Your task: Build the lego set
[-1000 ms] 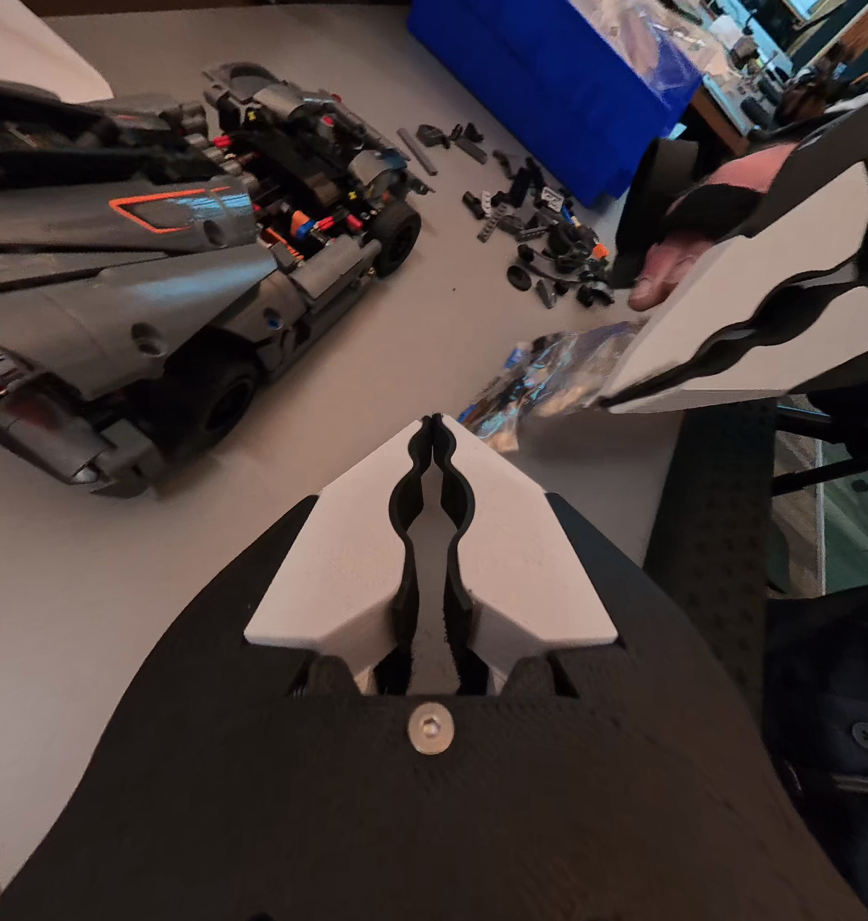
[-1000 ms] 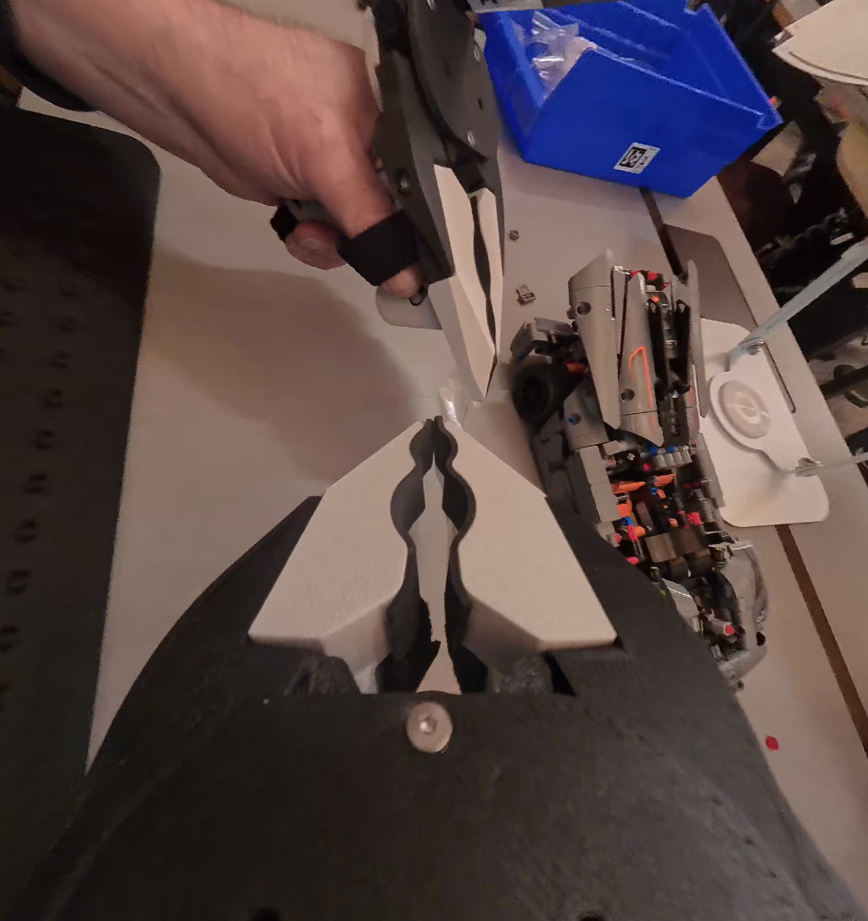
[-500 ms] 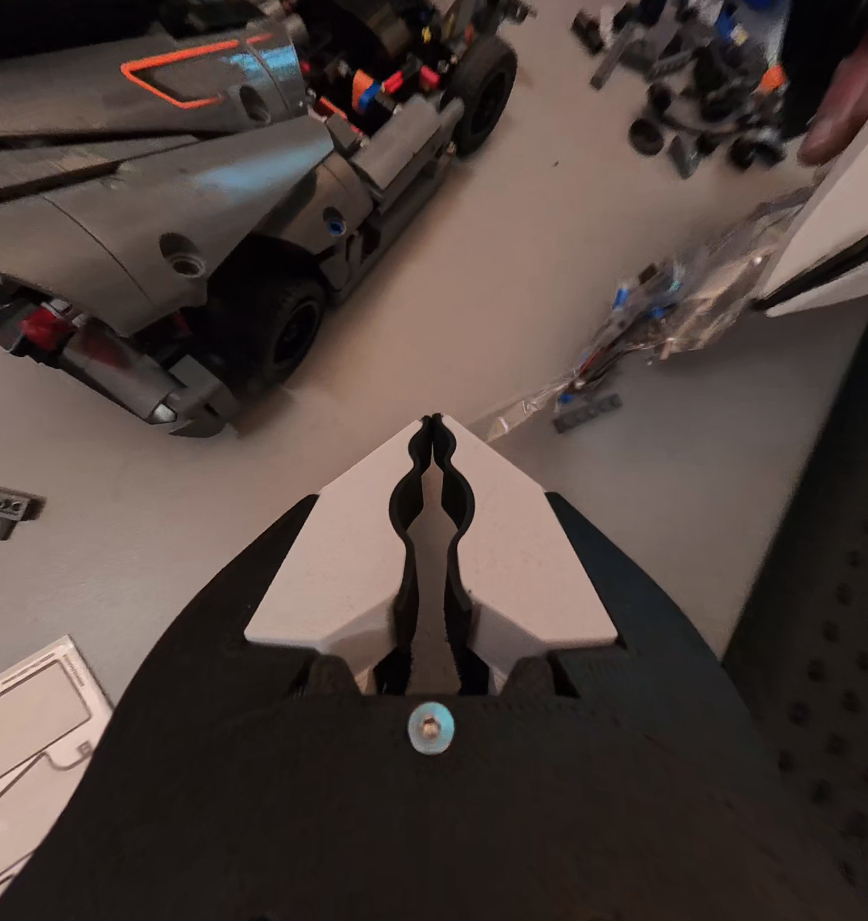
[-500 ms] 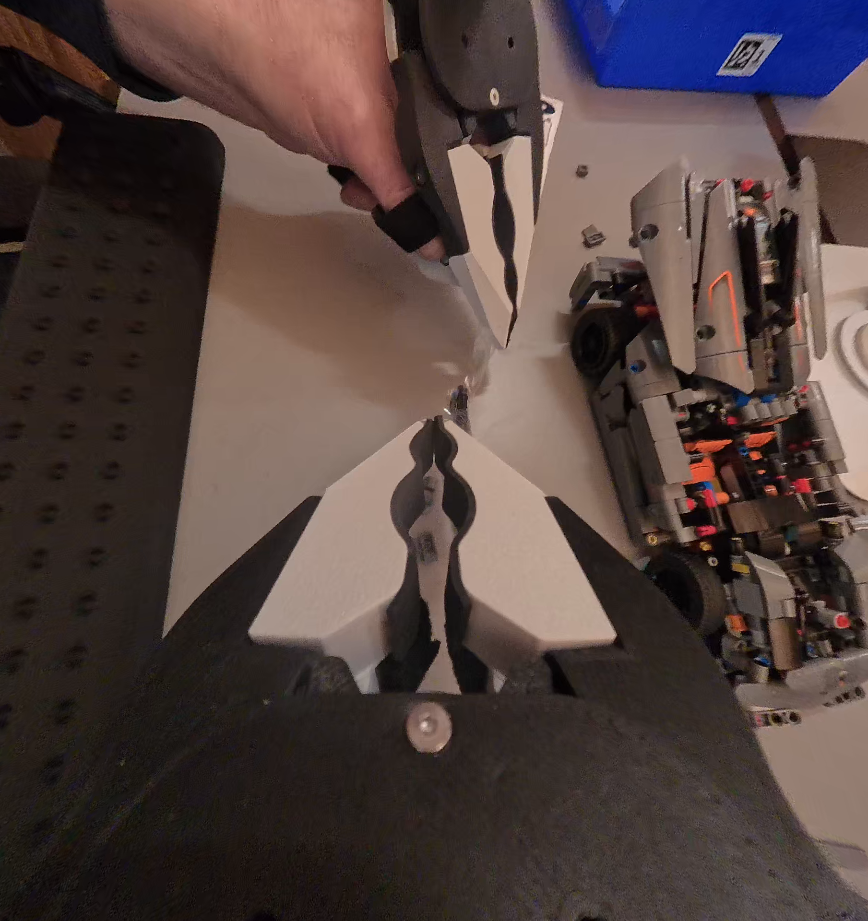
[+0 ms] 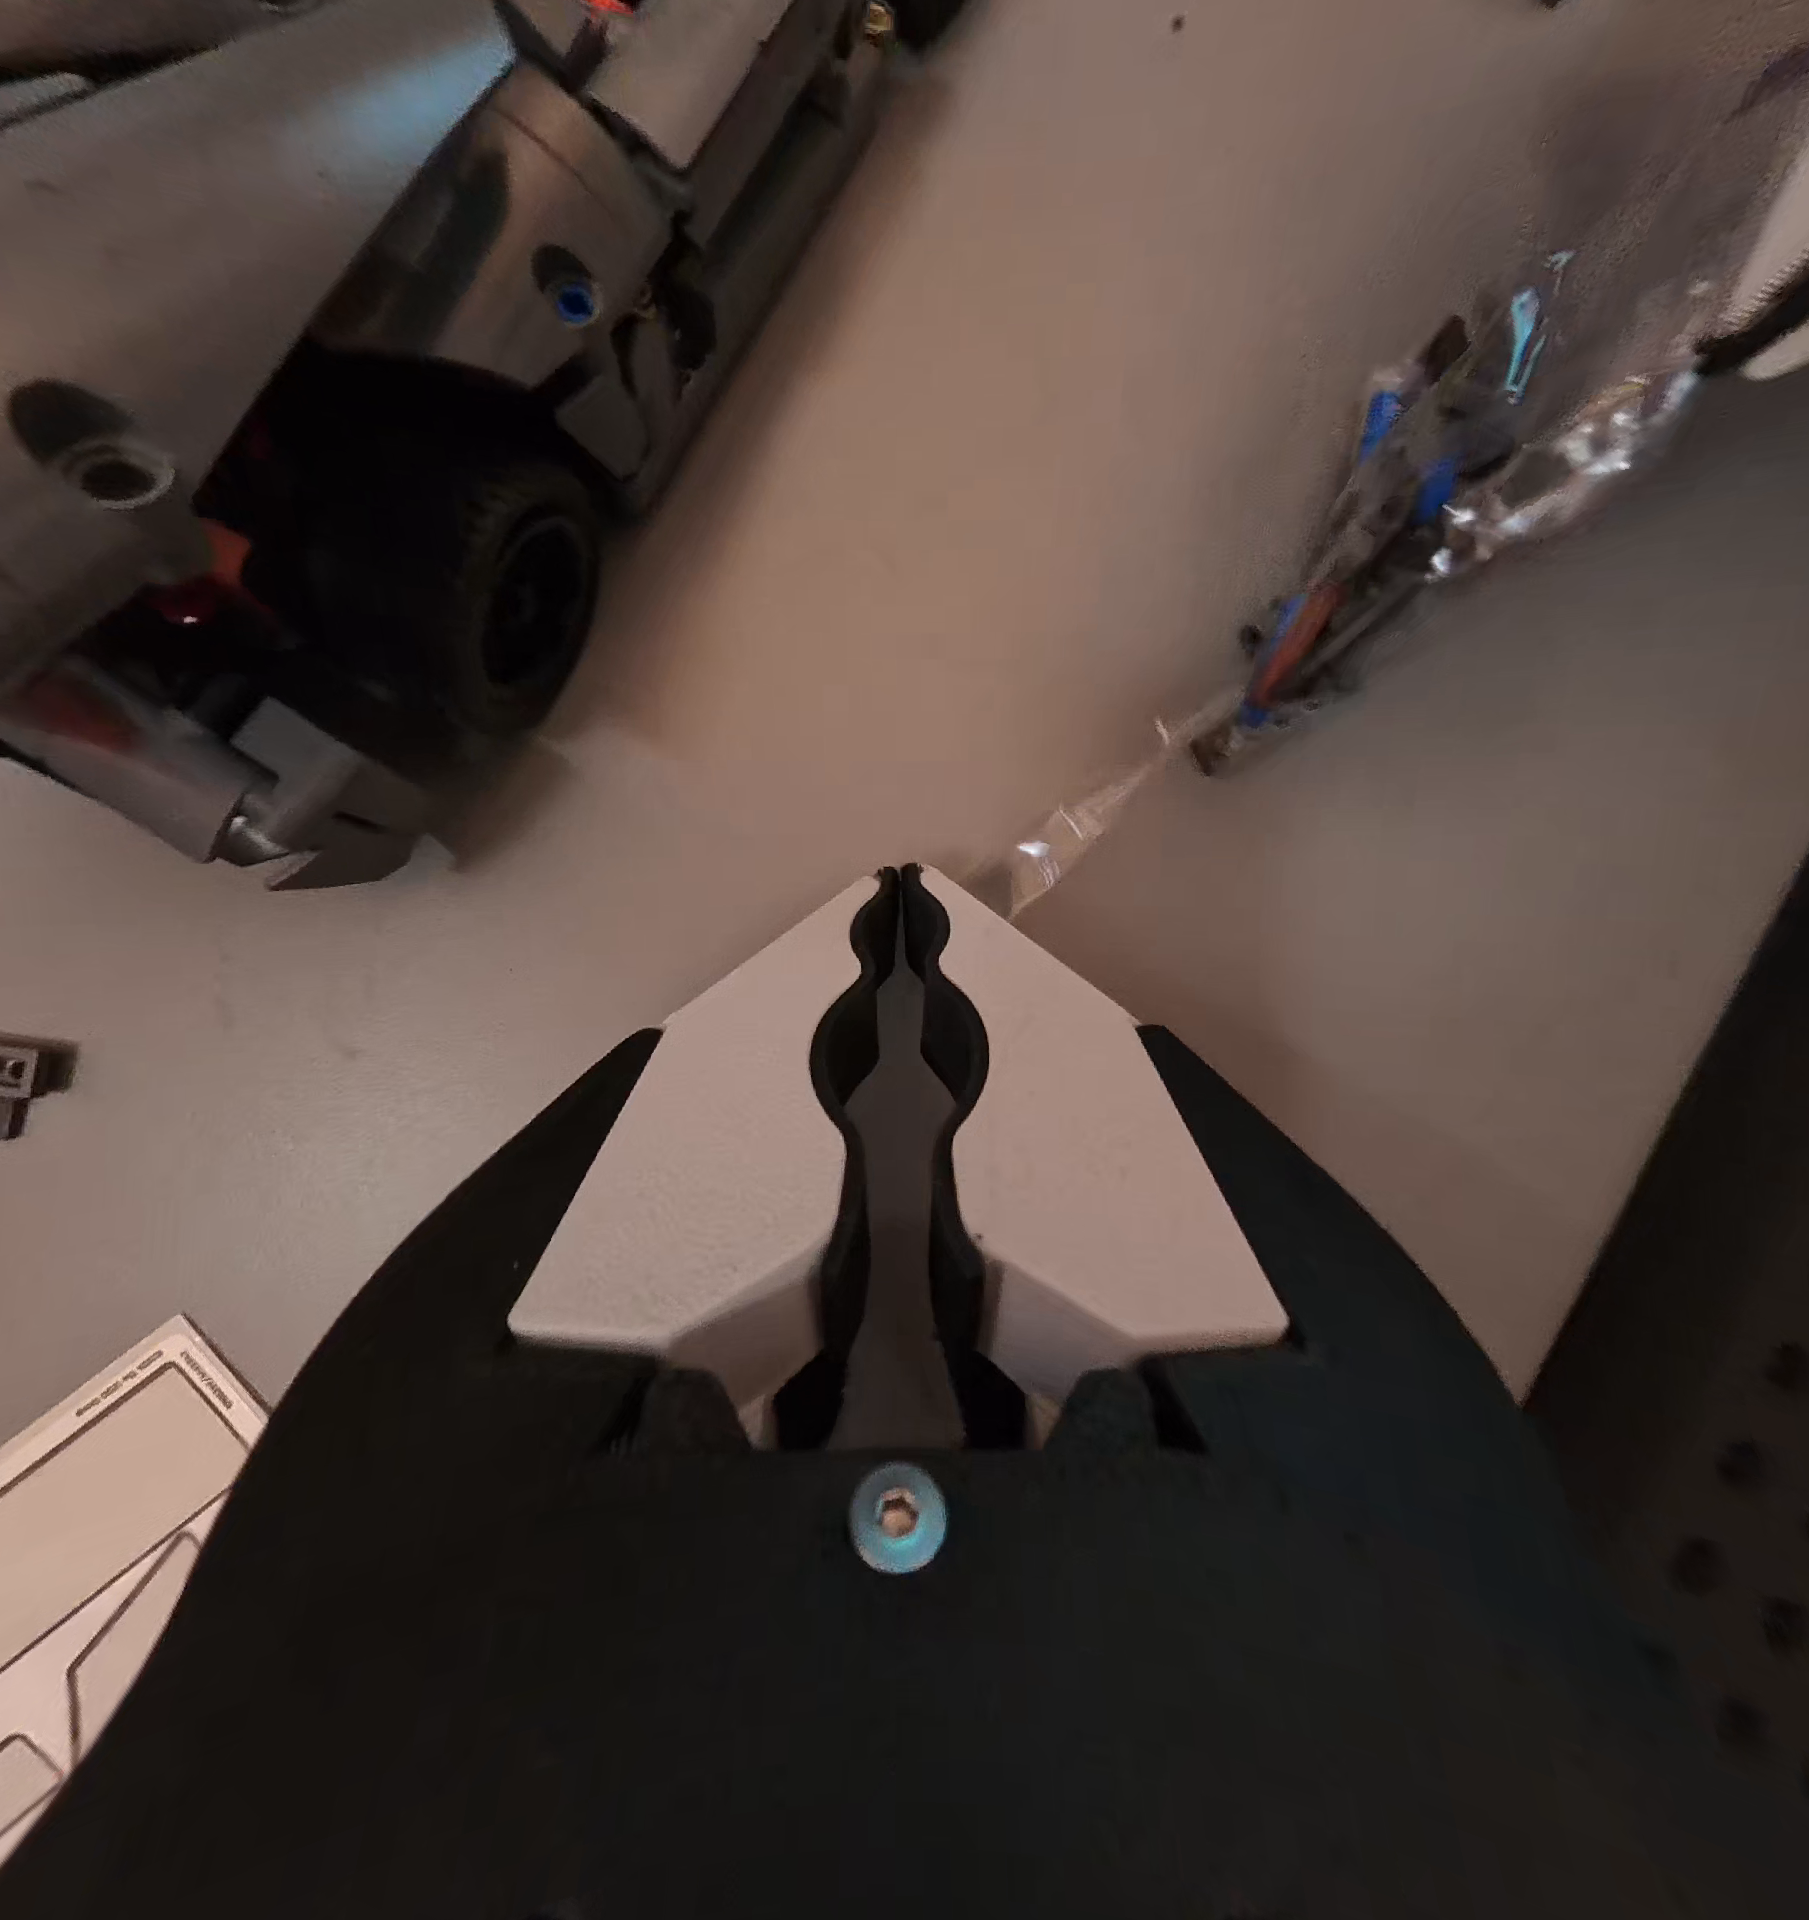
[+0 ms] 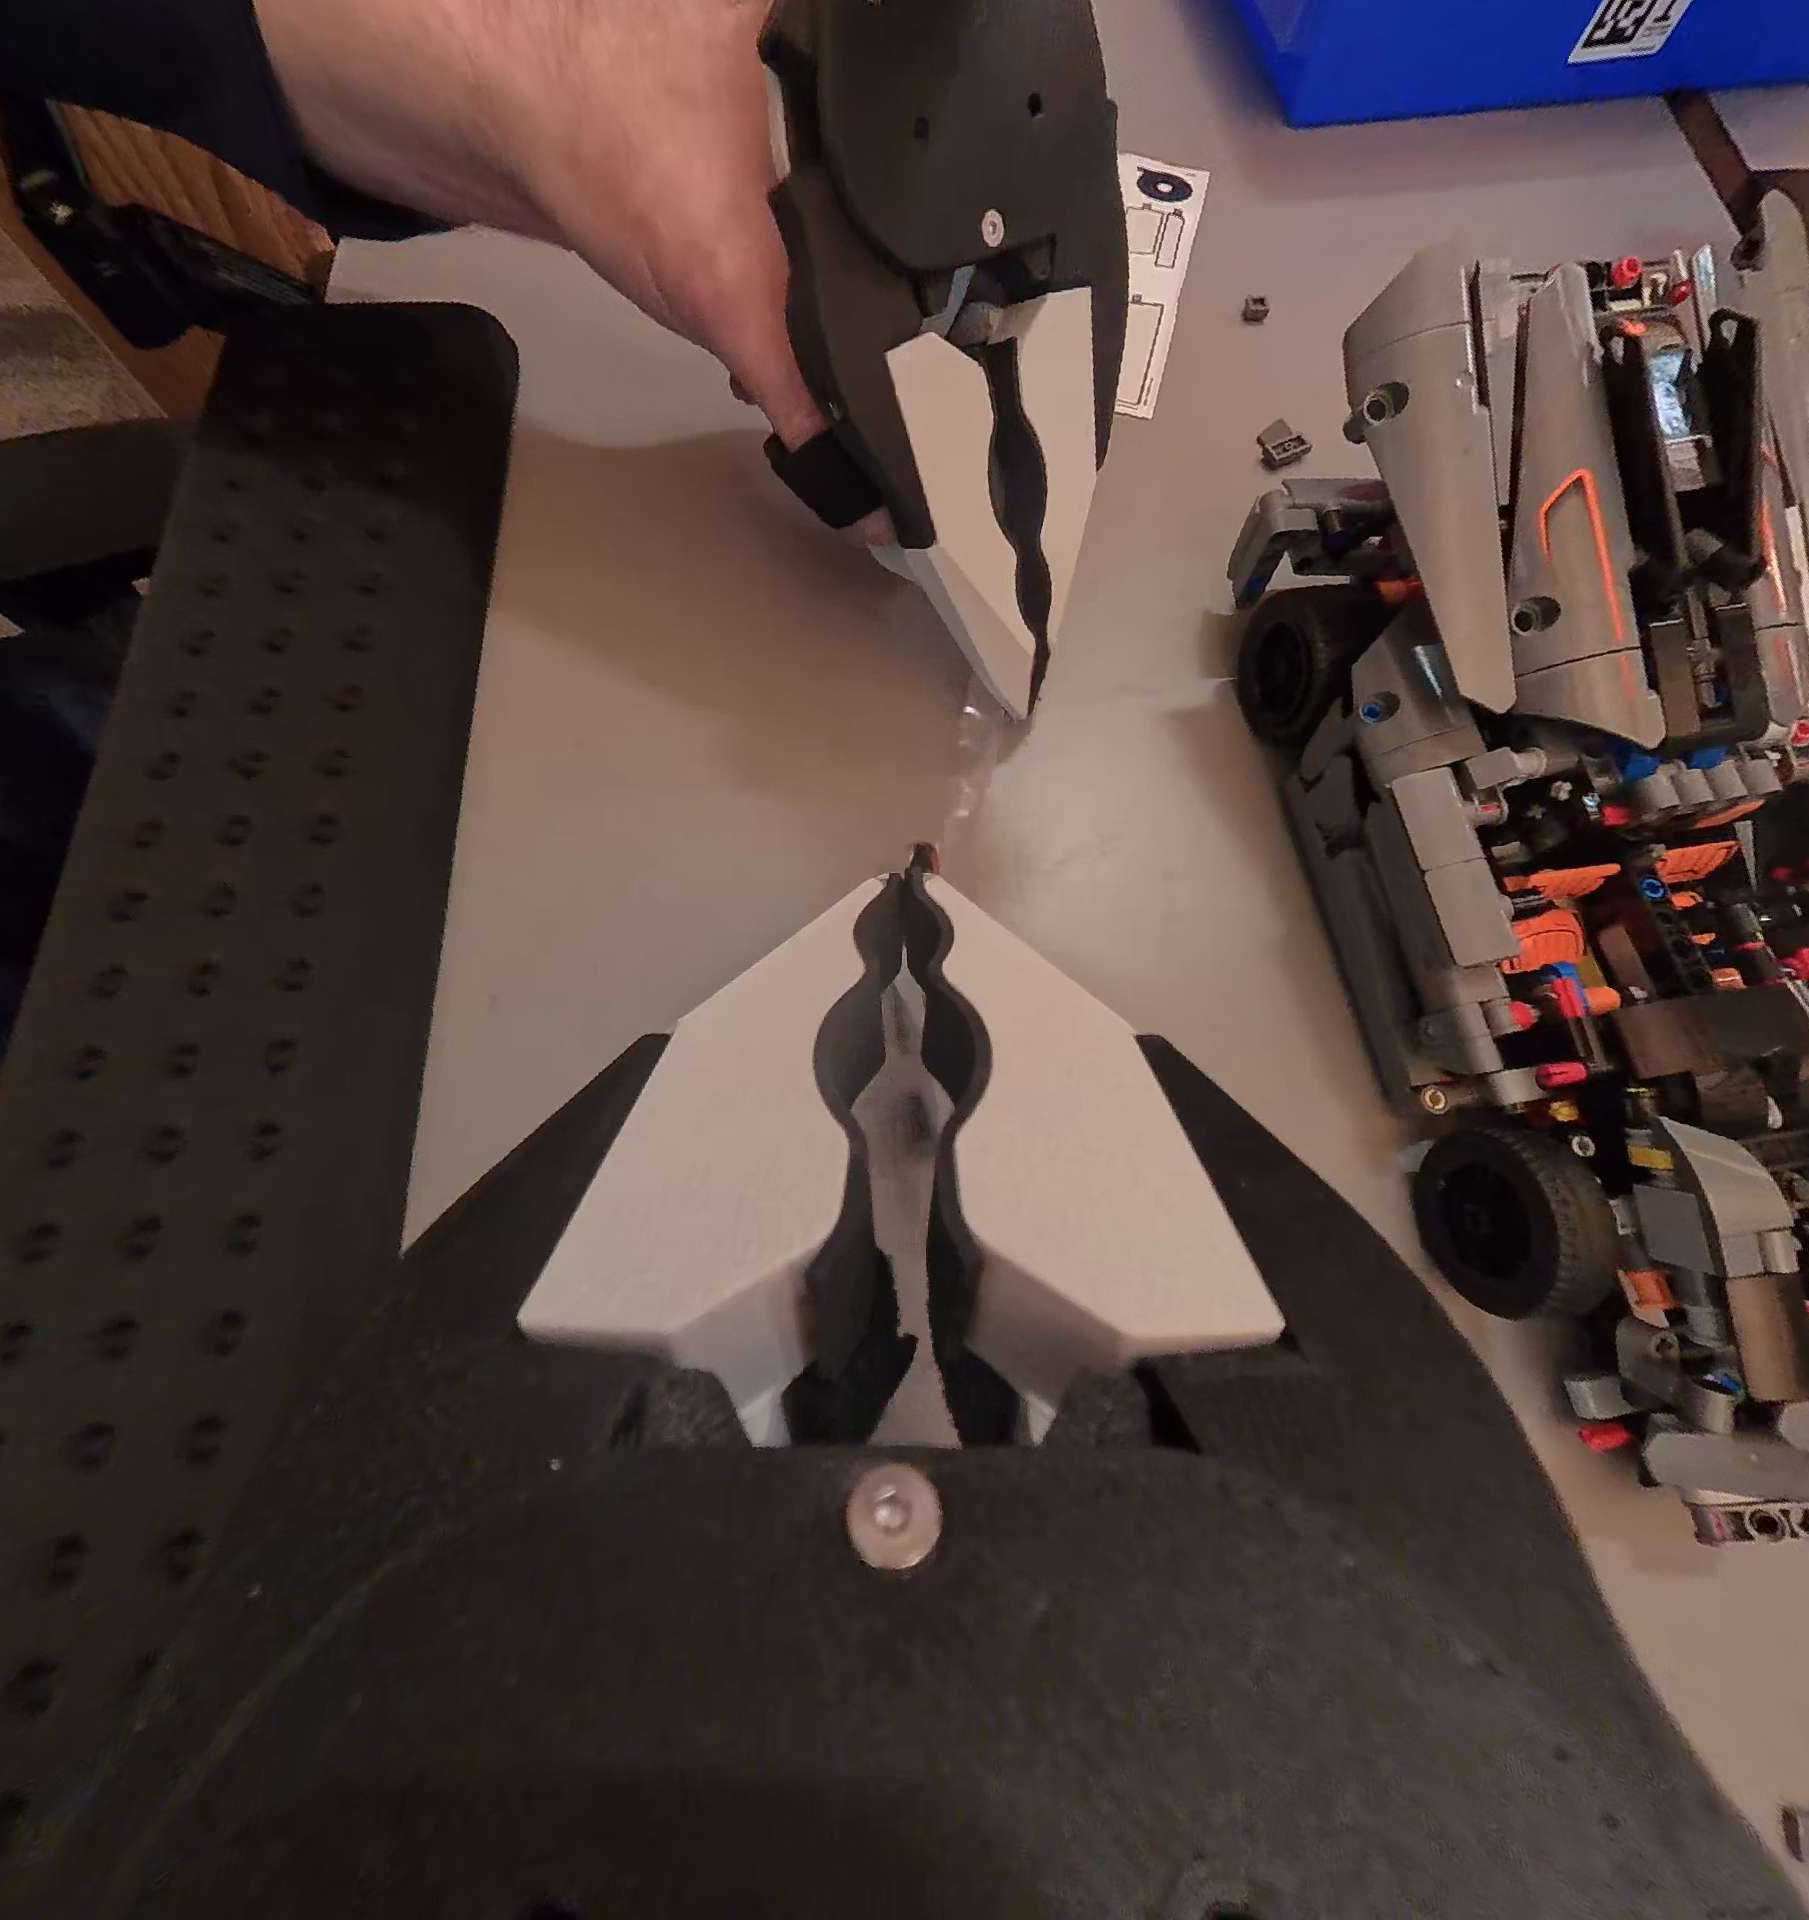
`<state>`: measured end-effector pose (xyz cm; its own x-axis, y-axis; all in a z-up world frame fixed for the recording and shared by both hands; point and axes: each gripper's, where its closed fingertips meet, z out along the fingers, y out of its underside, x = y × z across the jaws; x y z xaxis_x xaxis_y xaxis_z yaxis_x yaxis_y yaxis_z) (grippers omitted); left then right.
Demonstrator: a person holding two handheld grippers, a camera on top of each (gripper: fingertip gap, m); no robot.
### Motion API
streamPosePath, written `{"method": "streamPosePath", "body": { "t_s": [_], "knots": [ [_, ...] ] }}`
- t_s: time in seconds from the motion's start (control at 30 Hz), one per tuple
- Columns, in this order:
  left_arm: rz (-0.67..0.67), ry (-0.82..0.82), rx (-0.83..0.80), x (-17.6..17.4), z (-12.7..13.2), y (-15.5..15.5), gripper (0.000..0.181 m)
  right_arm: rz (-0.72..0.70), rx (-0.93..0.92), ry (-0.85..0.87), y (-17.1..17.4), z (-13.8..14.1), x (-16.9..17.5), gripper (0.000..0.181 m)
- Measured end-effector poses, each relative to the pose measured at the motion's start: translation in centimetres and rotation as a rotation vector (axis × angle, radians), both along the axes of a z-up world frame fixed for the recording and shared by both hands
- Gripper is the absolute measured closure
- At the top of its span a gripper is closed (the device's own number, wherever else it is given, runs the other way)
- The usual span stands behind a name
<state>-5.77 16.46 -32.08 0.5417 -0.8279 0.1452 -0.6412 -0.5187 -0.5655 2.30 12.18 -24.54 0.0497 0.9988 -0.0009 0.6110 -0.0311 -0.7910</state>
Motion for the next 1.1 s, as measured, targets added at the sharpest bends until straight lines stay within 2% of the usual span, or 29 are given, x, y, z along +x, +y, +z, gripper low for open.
{"method": "streamPosePath", "body": {
  "t_s": [0.07,0.2,0.33,0.43,0.53,0.63,0.67,0.8,0.87,0.93,1.03,1.1],
  "knots": [
    [-0.026,0.021,0.001,0.0,0.3,-0.2,0.159,-0.006,-0.005,-0.002,0.1,-0.1,0.0,0.181],
    [-0.118,-0.065,0.085,2.0,3.3,-1.1,0.135,-0.020,-0.009,-0.001,0.4,0.0,-0.1,0.181],
    [-0.256,-0.165,0.152,5.7,6.1,-3.8,0.128,-0.024,-0.029,0.031,0.3,0.4,-0.5,0.181],
    [-0.318,-0.192,0.181,8.0,5.9,-5.3,0.124,-0.003,-0.030,0.042,-0.2,0.6,-0.9,0.181],
    [-0.304,-0.179,0.194,8.8,4.8,-5.4,0.136,0.023,-0.033,0.069,-1.0,1.2,-1.4,0.181],
    [-0.293,-0.202,0.165,9.2,4.7,-5.6,0.173,0.037,-0.046,0.095,-1.5,1.8,-1.7,0.181],
    [-0.273,-0.200,0.159,9.1,4.7,-5.3,0.179,0.036,-0.046,0.097,-1.6,1.9,-1.7,0.181],
    [-0.249,-0.238,0.140,8.7,5.0,-4.9,0.180,-0.009,-0.013,0.118,-0.9,2.5,-1.8,0.181],
    [-0.237,-0.245,0.132,8.3,5.1,-4.5,0.180,-0.052,-0.013,0.136,0.0,3.2,-1.4,0.160],
    [-0.223,-0.295,0.132,8.1,5.7,-4.2,0.180,-0.060,-0.032,0.132,0.4,3.4,-0.6,0.149],
    [-0.190,-0.361,0.128,7.8,6.8,-3.6,0.180,-0.095,-0.041,0.128,1.8,3.1,0.7,0.135],
    [-0.179,-0.421,0.094,7.6,7.4,-3.5,0.180,-0.086,-0.114,0.110,2.0,2.2,1.4,0.133]
  ]
}}
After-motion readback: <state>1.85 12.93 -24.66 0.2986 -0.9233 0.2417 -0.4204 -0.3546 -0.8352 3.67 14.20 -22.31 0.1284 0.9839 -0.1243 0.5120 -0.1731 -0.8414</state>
